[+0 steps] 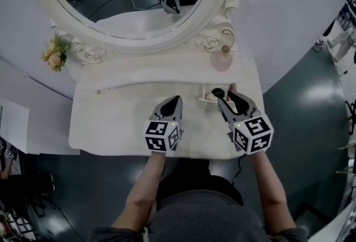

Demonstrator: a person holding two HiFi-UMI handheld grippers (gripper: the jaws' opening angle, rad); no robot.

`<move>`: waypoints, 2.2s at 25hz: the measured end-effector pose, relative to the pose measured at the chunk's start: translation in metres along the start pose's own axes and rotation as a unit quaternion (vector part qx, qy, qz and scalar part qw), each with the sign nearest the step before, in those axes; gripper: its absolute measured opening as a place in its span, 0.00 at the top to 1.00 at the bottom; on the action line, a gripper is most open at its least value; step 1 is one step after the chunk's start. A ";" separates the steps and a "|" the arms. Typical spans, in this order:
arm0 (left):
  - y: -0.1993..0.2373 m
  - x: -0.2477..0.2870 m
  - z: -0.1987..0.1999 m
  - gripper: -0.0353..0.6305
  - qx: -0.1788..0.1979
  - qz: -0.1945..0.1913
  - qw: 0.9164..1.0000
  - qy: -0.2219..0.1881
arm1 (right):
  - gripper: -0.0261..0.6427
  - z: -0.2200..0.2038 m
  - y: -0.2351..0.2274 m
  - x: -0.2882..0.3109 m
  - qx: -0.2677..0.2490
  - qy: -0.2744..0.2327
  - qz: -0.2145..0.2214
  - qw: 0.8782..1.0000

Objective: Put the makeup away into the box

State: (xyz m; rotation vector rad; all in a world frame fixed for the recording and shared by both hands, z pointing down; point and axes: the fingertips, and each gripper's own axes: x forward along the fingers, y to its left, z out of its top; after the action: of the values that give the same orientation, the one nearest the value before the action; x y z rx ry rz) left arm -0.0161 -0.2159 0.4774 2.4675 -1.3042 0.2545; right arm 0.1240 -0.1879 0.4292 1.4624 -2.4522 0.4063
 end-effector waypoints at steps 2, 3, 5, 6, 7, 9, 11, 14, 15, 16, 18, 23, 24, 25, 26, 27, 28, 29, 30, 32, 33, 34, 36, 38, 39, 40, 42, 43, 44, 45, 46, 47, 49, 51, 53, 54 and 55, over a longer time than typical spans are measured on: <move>-0.003 0.000 0.002 0.94 0.004 -0.002 1.000 -0.001 | 0.74 0.001 -0.001 -0.006 0.008 -0.010 -0.007 1.000; -0.004 0.000 0.003 0.94 0.006 -0.003 1.000 -0.002 | 0.75 0.001 -0.001 -0.008 0.010 -0.014 -0.010 1.000; -0.004 -0.001 0.004 0.94 0.010 -0.004 1.000 -0.002 | 0.76 0.000 -0.002 -0.013 0.013 -0.020 -0.017 1.000; -0.005 -0.001 0.004 0.94 0.011 -0.004 1.000 -0.002 | 0.77 0.000 -0.002 -0.015 0.016 -0.023 -0.021 0.999; -0.005 -0.002 0.005 0.94 0.011 -0.004 1.000 -0.003 | 0.78 0.000 -0.003 -0.017 0.019 -0.026 -0.024 0.999; -0.005 -0.002 0.005 0.94 0.012 -0.005 1.000 -0.004 | 0.79 0.000 -0.004 -0.021 0.028 -0.032 -0.031 0.999; -0.005 -0.003 0.007 0.94 0.011 -0.006 1.000 -0.005 | 0.81 0.000 -0.006 -0.025 0.037 -0.039 -0.039 0.998; -0.005 -0.006 0.008 0.94 0.010 -0.006 1.000 -0.008 | 0.83 -0.001 -0.008 -0.032 0.047 -0.048 -0.054 0.996; -0.005 -0.006 0.009 0.94 0.010 -0.006 1.000 -0.008 | 0.84 -0.001 -0.009 -0.034 0.050 -0.050 -0.059 0.996; -0.005 -0.007 0.010 0.94 0.011 -0.006 1.000 -0.009 | 0.86 -0.002 -0.009 -0.037 0.053 -0.052 -0.063 0.995; -0.005 -0.009 0.011 0.94 0.013 -0.006 1.000 -0.010 | 0.88 -0.003 -0.010 -0.040 0.056 -0.054 -0.070 0.995; -0.005 -0.012 0.012 0.94 0.015 -0.007 1.000 -0.012 | 0.93 -0.009 -0.011 -0.045 0.052 -0.052 -0.084 0.994; -0.005 -0.013 0.012 0.94 0.015 -0.007 1.000 -0.012 | 0.94 -0.009 -0.012 -0.047 0.051 -0.052 -0.086 0.994; -0.005 -0.013 0.012 0.94 0.015 -0.008 1.000 -0.012 | 0.95 -0.010 -0.012 -0.048 0.049 -0.052 -0.089 0.993; -0.005 -0.014 0.012 0.94 0.015 -0.008 1.000 -0.012 | 0.95 -0.011 -0.012 -0.049 0.047 -0.052 -0.091 0.993; -0.005 -0.014 0.011 0.94 0.015 -0.008 1.000 -0.011 | 0.95 -0.012 -0.013 -0.051 0.045 -0.053 -0.093 0.993; -0.005 -0.015 0.011 0.94 0.014 -0.008 1.000 -0.011 | 0.95 -0.013 -0.013 -0.052 0.043 -0.054 -0.095 0.993; -0.005 -0.015 0.010 0.94 0.013 -0.008 1.000 -0.011 | 0.95 -0.014 -0.013 -0.053 0.043 -0.054 -0.097 0.993; -0.005 -0.016 0.010 0.94 0.011 -0.007 1.000 -0.012 | 0.95 -0.015 -0.013 -0.053 0.042 -0.054 -0.098 0.993; -0.005 -0.017 0.011 0.94 0.010 -0.007 1.000 -0.013 | 0.95 -0.016 -0.013 -0.054 0.041 -0.053 -0.099 0.993; -0.005 -0.018 0.011 0.94 0.010 -0.007 1.000 -0.013 | 0.96 -0.017 -0.013 -0.054 0.040 -0.052 -0.099 0.993; -0.005 -0.018 0.011 0.94 0.010 -0.007 1.000 -0.013 | 0.96 -0.017 -0.013 -0.054 0.037 -0.051 -0.100 0.993; -0.006 -0.018 0.010 0.94 0.011 -0.007 1.000 -0.012 | 0.96 -0.019 -0.012 -0.054 0.032 -0.048 -0.101 0.993; -0.006 -0.019 0.009 0.94 0.010 -0.006 1.000 -0.011 | 0.96 -0.021 -0.011 -0.053 0.030 -0.046 -0.099 0.994; -0.006 -0.020 0.008 0.94 0.009 -0.005 1.000 -0.011 | 0.96 -0.022 -0.011 -0.052 0.030 -0.045 -0.099 0.994; -0.005 -0.020 0.008 0.94 0.009 -0.004 1.000 -0.011 | 0.96 -0.023 -0.012 -0.051 0.031 -0.045 -0.099 0.994; -0.005 -0.020 0.007 0.94 0.010 -0.003 1.000 -0.010 | 0.96 -0.024 -0.013 -0.050 0.034 -0.044 -0.098 0.994; -0.004 -0.020 0.007 0.94 0.010 -0.003 1.000 -0.010 | 0.96 -0.024 -0.013 -0.050 0.036 -0.044 -0.098 0.994; -0.003 -0.020 0.007 0.94 0.011 -0.003 1.000 -0.010 | 0.96 -0.025 -0.014 -0.049 0.036 -0.044 -0.097 0.994; -0.003 -0.020 0.007 0.94 0.012 -0.002 1.000 -0.010 | 0.96 -0.025 -0.014 -0.049 0.036 -0.044 -0.096 0.994; -0.004 -0.020 0.007 0.94 0.012 -0.002 1.000 -0.010 | 0.96 -0.025 -0.015 -0.049 0.035 -0.044 -0.095 0.994; -0.004 -0.020 0.007 0.94 0.013 -0.002 1.000 -0.009 | 0.96 -0.025 -0.016 -0.048 0.035 -0.043 -0.095 0.994; -0.004 -0.019 0.007 0.94 0.015 -0.003 1.000 -0.009 | 0.96 -0.024 -0.018 -0.047 0.035 -0.043 -0.095 0.994; -0.004 -0.017 0.007 0.94 0.015 -0.003 1.000 -0.009 | 0.96 -0.023 -0.019 -0.046 0.034 -0.043 -0.094 0.994; -0.005 -0.016 0.008 0.94 0.015 -0.005 1.000 -0.010 | 0.96 -0.022 -0.020 -0.045 0.034 -0.043 -0.093 0.994; -0.006 -0.016 0.008 0.94 0.016 -0.006 1.000 -0.009 | 0.96 -0.022 -0.019 -0.045 0.033 -0.042 -0.092 0.994; -0.007 -0.015 0.008 0.94 0.016 -0.007 1.000 -0.009 | 0.96 -0.022 -0.019 -0.045 0.032 -0.041 -0.091 0.994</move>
State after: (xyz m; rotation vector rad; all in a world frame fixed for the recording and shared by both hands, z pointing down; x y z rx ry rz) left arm -0.0192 -0.2033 0.4643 2.5091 -1.2991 0.2530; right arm 0.1632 -0.1525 0.4356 1.7450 -2.3611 0.3981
